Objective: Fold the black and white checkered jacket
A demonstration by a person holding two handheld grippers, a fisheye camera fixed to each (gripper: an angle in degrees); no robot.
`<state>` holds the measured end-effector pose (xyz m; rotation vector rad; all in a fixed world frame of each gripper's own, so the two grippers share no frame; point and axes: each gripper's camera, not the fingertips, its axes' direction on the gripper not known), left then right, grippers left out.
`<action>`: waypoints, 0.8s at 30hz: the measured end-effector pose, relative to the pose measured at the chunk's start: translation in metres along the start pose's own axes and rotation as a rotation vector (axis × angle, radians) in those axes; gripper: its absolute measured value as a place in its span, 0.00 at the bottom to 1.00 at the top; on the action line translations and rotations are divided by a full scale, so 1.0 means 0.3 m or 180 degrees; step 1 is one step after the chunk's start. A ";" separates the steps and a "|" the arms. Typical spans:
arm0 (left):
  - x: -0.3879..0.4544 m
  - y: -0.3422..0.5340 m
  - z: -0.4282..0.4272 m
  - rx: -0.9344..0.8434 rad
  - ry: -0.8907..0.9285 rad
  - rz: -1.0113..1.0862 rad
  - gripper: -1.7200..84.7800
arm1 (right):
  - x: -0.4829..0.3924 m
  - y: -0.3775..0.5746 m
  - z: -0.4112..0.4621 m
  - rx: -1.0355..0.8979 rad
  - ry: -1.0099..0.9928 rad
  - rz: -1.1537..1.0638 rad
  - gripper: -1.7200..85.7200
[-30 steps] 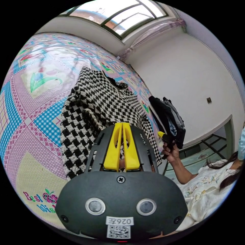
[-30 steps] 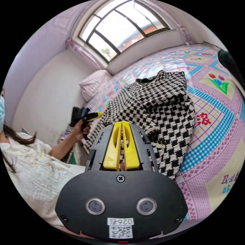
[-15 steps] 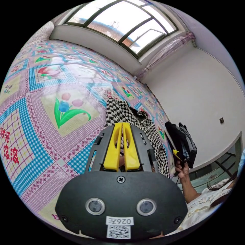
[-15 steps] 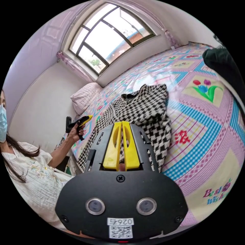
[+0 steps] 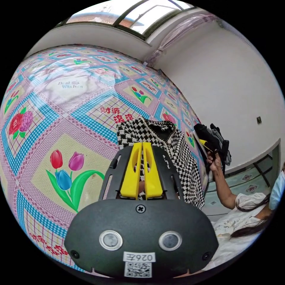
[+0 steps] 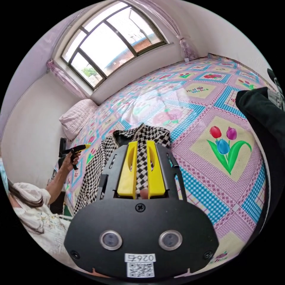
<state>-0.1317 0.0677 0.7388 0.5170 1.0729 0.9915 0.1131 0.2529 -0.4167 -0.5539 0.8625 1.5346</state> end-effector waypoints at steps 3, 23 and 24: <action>-0.012 0.153 -0.107 0.0052 0.0258 0.0055 0.01 | -0.020 0.095 -0.087 -0.0005 -0.0114 -0.0053 0.03; 0.129 1.089 -0.250 -0.0316 0.0561 -0.0691 0.19 | 0.205 0.905 -0.474 -0.0475 -0.1151 0.0873 0.11; 0.153 1.089 -0.237 -0.0312 0.0586 -0.0620 0.19 | 0.199 0.904 -0.467 -0.0494 -0.1213 0.0840 0.11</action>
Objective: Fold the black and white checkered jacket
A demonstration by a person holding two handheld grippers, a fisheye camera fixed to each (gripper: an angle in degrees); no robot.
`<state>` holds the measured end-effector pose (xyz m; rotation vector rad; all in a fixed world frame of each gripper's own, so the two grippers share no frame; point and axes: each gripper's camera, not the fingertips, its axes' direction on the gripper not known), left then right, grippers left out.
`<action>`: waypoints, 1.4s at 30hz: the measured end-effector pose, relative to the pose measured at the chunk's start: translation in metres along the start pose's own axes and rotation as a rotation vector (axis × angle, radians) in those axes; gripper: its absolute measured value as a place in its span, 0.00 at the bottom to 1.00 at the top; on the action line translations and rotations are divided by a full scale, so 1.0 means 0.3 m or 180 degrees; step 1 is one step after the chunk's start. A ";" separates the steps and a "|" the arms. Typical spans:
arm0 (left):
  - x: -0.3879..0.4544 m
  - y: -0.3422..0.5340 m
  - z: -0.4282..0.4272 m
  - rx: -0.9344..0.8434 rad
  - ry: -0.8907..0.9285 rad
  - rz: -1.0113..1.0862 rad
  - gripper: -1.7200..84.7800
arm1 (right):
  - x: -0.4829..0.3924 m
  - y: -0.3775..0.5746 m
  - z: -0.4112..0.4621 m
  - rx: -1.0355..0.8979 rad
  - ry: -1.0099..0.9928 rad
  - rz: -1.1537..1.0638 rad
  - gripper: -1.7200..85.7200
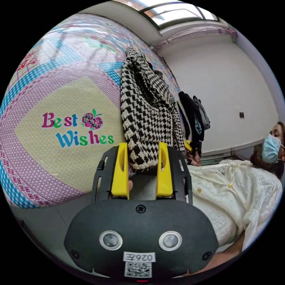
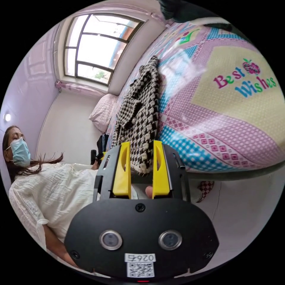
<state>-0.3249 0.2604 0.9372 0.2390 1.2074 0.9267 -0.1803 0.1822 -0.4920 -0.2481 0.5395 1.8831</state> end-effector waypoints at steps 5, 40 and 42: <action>0.056 -0.023 0.038 0.0053 -0.0001 0.0097 0.17 | -0.045 -0.019 0.079 -0.0114 -0.0205 -0.0188 0.13; -0.072 -0.018 -0.246 0.0551 0.0799 -0.0790 0.03 | -0.162 -0.075 0.004 -0.0404 0.0472 -0.0491 0.07; -0.078 -0.002 -0.266 0.0618 0.0887 -0.0836 0.03 | -0.163 -0.066 -0.022 -0.0310 0.0565 -0.0485 0.07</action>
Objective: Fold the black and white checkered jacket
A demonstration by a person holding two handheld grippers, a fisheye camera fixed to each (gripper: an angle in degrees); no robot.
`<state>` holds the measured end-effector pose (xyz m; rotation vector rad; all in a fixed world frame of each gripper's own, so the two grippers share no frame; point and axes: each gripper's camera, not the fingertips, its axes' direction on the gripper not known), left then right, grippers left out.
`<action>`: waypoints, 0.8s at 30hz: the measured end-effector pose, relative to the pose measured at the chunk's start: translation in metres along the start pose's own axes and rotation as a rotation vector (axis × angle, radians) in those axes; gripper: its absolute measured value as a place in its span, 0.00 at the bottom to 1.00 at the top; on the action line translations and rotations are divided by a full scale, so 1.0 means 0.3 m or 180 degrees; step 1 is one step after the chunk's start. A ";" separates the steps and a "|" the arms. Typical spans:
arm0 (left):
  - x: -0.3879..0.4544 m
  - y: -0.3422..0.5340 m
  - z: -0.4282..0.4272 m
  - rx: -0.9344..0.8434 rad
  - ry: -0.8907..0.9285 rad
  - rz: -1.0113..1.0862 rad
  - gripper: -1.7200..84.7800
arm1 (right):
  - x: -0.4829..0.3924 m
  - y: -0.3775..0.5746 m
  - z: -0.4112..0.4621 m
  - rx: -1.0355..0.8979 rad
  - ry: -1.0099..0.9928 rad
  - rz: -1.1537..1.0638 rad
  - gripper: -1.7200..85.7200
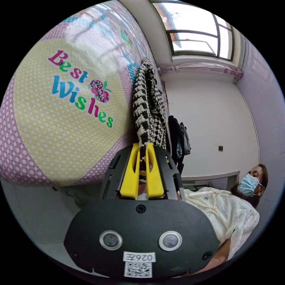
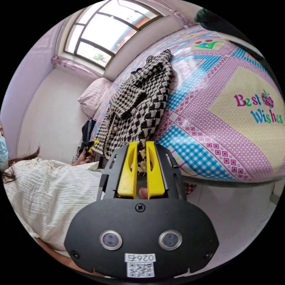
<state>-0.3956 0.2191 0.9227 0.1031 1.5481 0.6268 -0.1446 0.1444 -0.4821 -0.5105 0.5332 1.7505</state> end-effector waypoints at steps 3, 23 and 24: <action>-0.002 0.013 -0.025 0.0072 0.0099 -0.0052 0.03 | 0.043 0.016 -0.007 0.0097 -0.0406 0.0106 0.09; 0.023 0.086 -0.234 0.0277 0.0533 -0.0120 0.03 | 0.172 -0.003 -0.202 -0.0234 -0.0537 0.0192 0.01; 0.045 0.100 -0.253 0.0261 0.0605 -0.0079 0.04 | 0.175 0.001 -0.215 -0.0235 -0.0578 0.0198 0.01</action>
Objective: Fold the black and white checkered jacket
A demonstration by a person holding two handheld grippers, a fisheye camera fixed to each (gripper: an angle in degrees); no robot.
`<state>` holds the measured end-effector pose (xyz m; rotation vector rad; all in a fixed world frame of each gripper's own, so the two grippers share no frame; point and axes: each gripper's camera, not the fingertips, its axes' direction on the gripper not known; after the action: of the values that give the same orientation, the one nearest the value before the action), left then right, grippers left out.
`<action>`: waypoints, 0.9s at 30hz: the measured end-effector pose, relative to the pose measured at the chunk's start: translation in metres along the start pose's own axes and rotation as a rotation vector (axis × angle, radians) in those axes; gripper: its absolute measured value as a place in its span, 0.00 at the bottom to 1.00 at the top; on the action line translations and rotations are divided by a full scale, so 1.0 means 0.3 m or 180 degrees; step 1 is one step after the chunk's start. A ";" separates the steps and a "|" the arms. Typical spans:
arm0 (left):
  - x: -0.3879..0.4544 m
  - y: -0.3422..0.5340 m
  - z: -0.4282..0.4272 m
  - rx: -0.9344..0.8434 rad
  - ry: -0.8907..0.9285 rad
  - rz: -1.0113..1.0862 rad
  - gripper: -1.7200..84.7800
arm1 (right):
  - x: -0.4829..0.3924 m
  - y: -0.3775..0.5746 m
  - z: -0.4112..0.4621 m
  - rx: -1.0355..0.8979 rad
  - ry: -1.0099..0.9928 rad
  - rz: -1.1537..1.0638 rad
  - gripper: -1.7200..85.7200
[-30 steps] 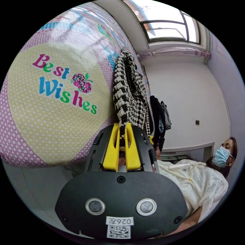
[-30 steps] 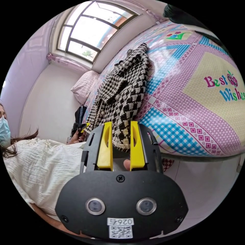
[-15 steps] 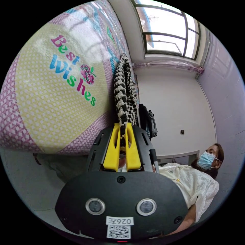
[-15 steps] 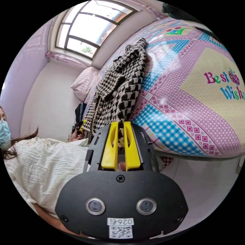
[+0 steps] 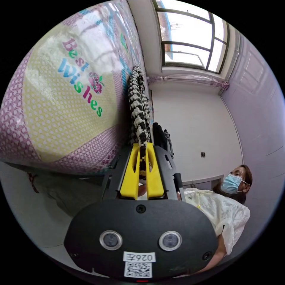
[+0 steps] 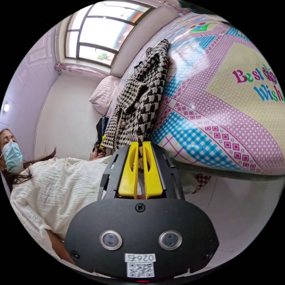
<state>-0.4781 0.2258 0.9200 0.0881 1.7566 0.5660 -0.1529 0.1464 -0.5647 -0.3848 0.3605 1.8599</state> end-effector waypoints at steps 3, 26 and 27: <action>0.063 0.053 -0.048 -0.0086 0.0126 0.0033 0.04 | 0.004 0.041 -0.074 -0.0010 -0.0329 0.0026 0.01; 0.295 -0.821 0.363 0.0055 0.0320 -0.0197 0.06 | 0.127 -0.877 -0.103 0.0577 -0.1304 0.1098 0.05; 0.237 -0.897 0.389 0.0131 0.0233 -0.0276 0.08 | 0.149 -0.910 -0.085 0.0600 -0.1242 0.1185 0.06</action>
<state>-0.3248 0.0527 0.7262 0.0199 1.8342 0.4753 0.0951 0.2572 -0.6226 0.1890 0.3509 2.1843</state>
